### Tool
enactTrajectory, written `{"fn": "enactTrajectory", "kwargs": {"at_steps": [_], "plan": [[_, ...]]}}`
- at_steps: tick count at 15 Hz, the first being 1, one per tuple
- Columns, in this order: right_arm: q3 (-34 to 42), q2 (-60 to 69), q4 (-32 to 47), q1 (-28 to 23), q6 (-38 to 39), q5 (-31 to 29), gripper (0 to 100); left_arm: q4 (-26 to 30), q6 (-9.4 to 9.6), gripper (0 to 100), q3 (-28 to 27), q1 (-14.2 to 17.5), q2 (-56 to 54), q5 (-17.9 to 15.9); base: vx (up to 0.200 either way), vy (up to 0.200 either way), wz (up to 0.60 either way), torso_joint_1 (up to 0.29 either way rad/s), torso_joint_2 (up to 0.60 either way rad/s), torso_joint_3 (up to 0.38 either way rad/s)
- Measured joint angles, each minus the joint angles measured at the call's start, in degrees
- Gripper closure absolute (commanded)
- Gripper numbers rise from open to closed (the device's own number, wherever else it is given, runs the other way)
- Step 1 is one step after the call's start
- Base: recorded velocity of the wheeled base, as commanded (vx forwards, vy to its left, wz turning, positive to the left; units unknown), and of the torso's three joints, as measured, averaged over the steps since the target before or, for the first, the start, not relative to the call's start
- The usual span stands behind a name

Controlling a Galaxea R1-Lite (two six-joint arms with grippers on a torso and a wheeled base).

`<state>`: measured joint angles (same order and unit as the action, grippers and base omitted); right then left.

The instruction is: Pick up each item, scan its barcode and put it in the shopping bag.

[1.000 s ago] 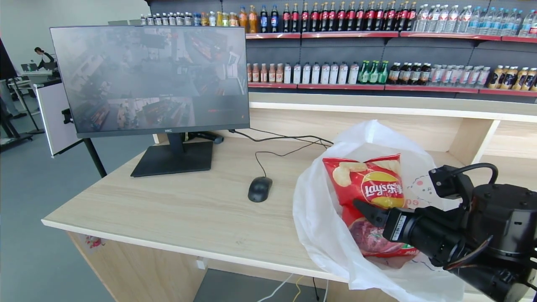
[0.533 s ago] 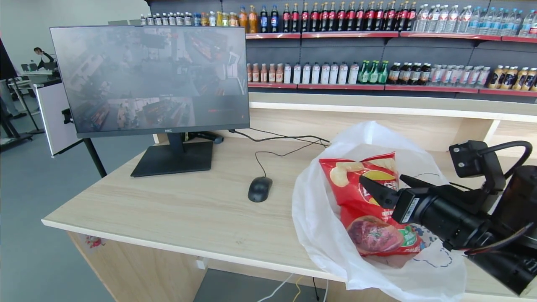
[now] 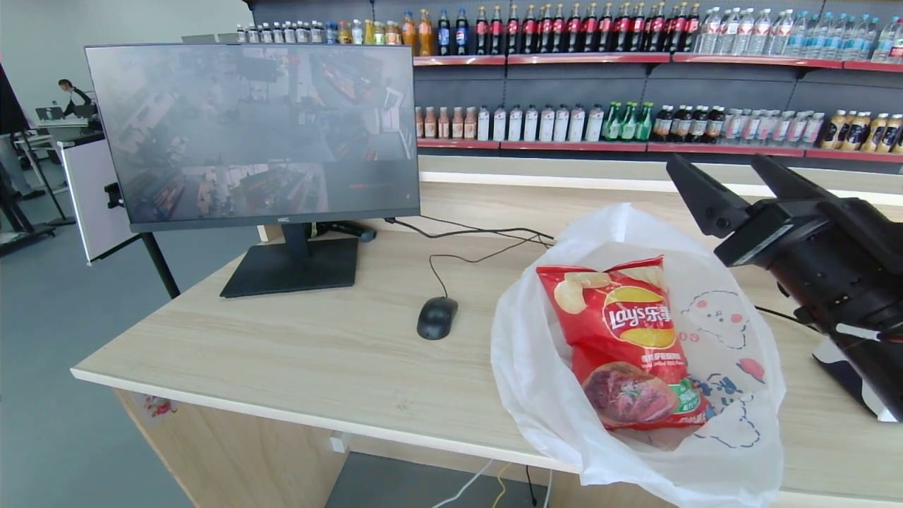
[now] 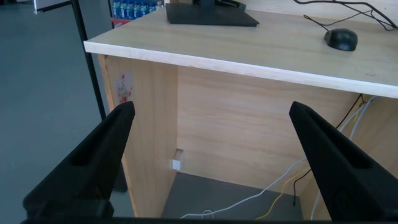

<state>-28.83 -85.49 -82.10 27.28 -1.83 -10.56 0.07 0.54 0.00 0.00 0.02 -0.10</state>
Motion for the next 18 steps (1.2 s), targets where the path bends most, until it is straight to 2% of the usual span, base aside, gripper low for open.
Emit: {"fn": "enactTrajectory", "kwargs": {"at_steps": [4,7,11,15,18], "plan": [[2.9,-1.2,-3.5,-0.3,-2.5,4.1,0,0.0,0.0,0,0.0,0.0,0.0,0.0,0.0,0.0,0.0,0.0,0.0,0.0],[2.4,-2.5,-5.9,-0.7,-2.5,4.7,0,0.0,-0.11,0,0.0,0.0,0.0,0.0,0.0,0.0,0.0,0.0,0.0,0.0],[2.4,-3.8,-6.1,-1.9,-1.1,4.6,0,0.0,-0.21,0,0.0,0.0,0.0,0.0,-0.2,0.0,0.0,0.007,0.01,-0.002],[5.2,-3.7,-7.4,-3.0,-0.7,4.8,0,0.0,0.41,0,0.0,0.0,0.0,0.0,0.0,0.0,0.0,0.0,0.0,0.0],[6.3,-3.6,-7.4,-3.3,-0.6,4.8,0,0.0,0.46,0,0.0,0.0,0.0,0.0,0.0,-0.2,0.0,0.01,0.01,0.001]]}}
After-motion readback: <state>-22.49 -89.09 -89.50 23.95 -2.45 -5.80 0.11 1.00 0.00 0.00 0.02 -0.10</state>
